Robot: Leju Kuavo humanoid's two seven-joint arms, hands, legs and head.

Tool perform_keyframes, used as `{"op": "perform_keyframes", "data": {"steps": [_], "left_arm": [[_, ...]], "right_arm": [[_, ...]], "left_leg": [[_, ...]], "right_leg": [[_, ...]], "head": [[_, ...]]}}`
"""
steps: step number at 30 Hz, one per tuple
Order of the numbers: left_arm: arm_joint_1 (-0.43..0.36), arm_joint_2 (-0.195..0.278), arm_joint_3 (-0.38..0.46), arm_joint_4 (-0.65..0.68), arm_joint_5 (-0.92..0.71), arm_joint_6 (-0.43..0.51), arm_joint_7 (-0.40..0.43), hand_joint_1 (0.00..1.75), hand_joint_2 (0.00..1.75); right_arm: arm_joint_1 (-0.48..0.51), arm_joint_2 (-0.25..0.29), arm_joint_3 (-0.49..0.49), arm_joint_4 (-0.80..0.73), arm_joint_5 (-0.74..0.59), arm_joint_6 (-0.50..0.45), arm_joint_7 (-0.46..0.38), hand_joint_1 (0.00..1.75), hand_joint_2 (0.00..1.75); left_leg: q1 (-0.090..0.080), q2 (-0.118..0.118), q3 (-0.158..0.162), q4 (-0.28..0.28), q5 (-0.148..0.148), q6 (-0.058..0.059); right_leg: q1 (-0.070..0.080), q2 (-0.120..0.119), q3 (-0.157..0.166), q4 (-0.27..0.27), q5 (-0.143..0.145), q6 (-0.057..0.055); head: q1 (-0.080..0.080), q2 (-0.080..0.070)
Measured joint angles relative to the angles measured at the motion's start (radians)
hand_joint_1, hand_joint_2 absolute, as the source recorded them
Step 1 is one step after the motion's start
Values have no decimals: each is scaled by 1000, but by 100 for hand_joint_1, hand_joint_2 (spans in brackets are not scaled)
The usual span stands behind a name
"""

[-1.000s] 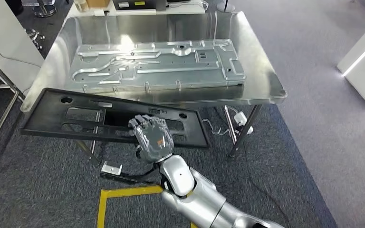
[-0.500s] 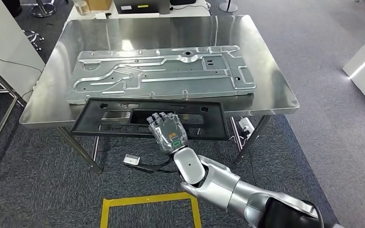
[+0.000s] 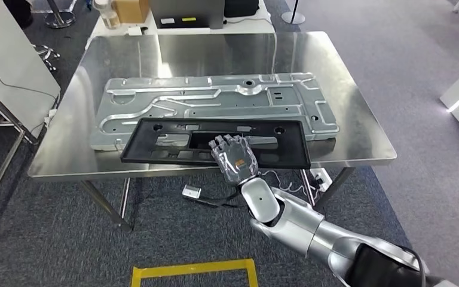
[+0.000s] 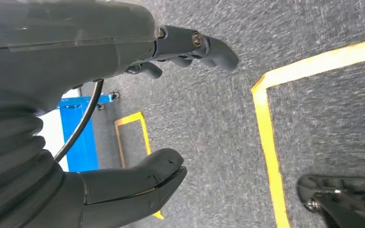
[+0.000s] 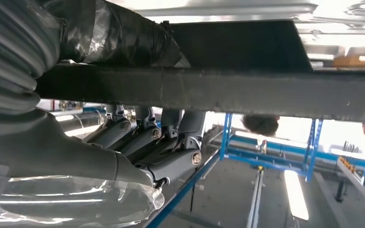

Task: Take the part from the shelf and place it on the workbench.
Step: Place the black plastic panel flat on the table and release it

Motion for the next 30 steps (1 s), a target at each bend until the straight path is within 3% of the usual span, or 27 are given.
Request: {"op": "perform_keyframes", "data": {"steps": [2, 4, 7, 8, 9, 10, 13, 14, 15, 17, 19, 22, 24, 25, 26, 28, 29, 30], "left_arm": [[-2, 2, 0, 0, 0, 2, 0, 0, 175], [-1, 4, 0, 0, 1, 3, 0, 0, 175], [-2, 4, 0, 0, 1, 3, -1, 0, 175], [-2, 4, 0, 0, 1, 3, -1, 0, 175], [-1, 5, 0, 0, 1, 3, -1, 0, 175], [1, 5, 0, 0, 1, 3, -1, 0, 175], [8, 7, 0, 0, 1, 3, 0, 0, 175], [9, 7, 0, 0, 1, 3, 0, 0, 175], [9, 7, 0, 0, 1, 3, 0, 0, 175], [8, 7, 1, 0, 2, 2, 0, 0, 175], [7, 7, 1, 0, 2, 2, 0, 0, 175], [6, 8, 1, 0, 3, 2, 0, 0, 175], [6, 8, 1, 0, 4, 2, 0, 0, 175], [6, 9, 1, 0, 5, 2, 0, 0, 175], [6, 9, 1, 0, 5, 1, 0, 0, 175], [7, 8, 2, 0, 6, 1, 0, 0, 175], [6, 8, 2, 1, 6, 2, -1, 0, 175], [4, 8, 2, 1, 6, 5, -1, 0, 175]], "right_arm": [[-3, -6, -5, -10, 0, 0, 0, 175, 175], [-6, -10, -11, -15, 0, 0, -1, 175, 175], [-8, -11, -13, -20, 0, 0, -2, 175, 175], [-6, -11, -13, -21, 0, 0, -2, 175, 175], [-4, -12, -13, -21, 0, 0, -3, 175, 175], [-3, -12, -13, -21, 0, 0, -3, 175, 175], [-2, -13, -14, -21, 0, -1, -10, 175, 175], [-1, -13, -14, -21, 0, -2, -13, 175, 175], [-1, -13, -15, -21, 0, -3, -16, 175, 175], [0, -13, -18, -22, 0, -4, -18, 175, 175], [1, -13, -25, -23, 0, -6, -20, 175, 175], [3, -13, -38, -22, 0, -7, -28, 175, 175], [7, -13, -40, -19, 0, -7, -34, 175, 175], [9, -13, -41, -17, 0, -7, -36, 175, 175], [10, -13, -44, -15, 0, -8, -37, 175, 175], [11, -12, -50, -10, 0, -10, -39, 175, 175], [11, -10, -55, -8, 0, -12, -43, 175, 175], [13, -7, -59, -5, 0, -14, -47, 175, 175]], "left_leg": [[0, 1, 9, 9, 5, -11], [1, 3, -13, 73, 5, -19], [4, 4, -126, 232, -65, -30], [5, 4, -159, 259, -88, -33], [5, 4, -178, 257, -93, -34], [5, 4, -183, 226, -72, -34], [1, 4, -164, 57, 80, -22], [-2, 4, -160, 24, 113, -16], [-4, 3, -158, 9, 126, -10], [-4, 3, -145, 1, 121, 3], [0, 3, -123, -12, 114, 15], [2, 3, -91, -21, 94, 24], [3, 1, -67, -21, 74, 23], [3, 0, -51, -21, 62, 22], [3, -1, -34, -21, 49, 19], [3, -2, -8, -20, 26, 10], [3, -2, -1, -20, 16, 3], [3, -3, 3, -19, 10, -3]], "right_leg": [[-3, 2, 25, -17, -4, -7], [-8, 3, 53, -29, -15, -18], [-10, 4, 81, -33, -40, -25], [-9, 5, 91, -32, -50, -24], [-9, 6, 103, -31, -61, -23], [-10, 7, 117, -30, -73, -21], [-8, 8, 156, -25, -110, -11], [-7, 9, 161, -25, -120, -5], [-6, 9, 164, -22, -125, 1], [-8, 9, 165, -17, -127, 13], [-10, 5, 143, 34, -128, 23], [-19, 1, 29, 205, -178, 41], [-26, -2, -30, 250, -201, 48], [-28, -3, -38, 227, -185, 49], [-29, -5, -34, 176, -147, 47], [-25, -7, -16, 53, -37, 38], [-21, -7, -10, 13, 3, 31], [-17, -7, -9, -7, 23, 23]], "head": [[1, 0], [0, 0], [0, 0], [0, 0], [-1, 0], [0, 0], [0, 0], [0, 0], [0, 0], [0, 0], [0, 0], [0, 0], [0, 0], [0, 0], [0, 0], [-1, 0], [-1, 0], [-1, 0]]}}
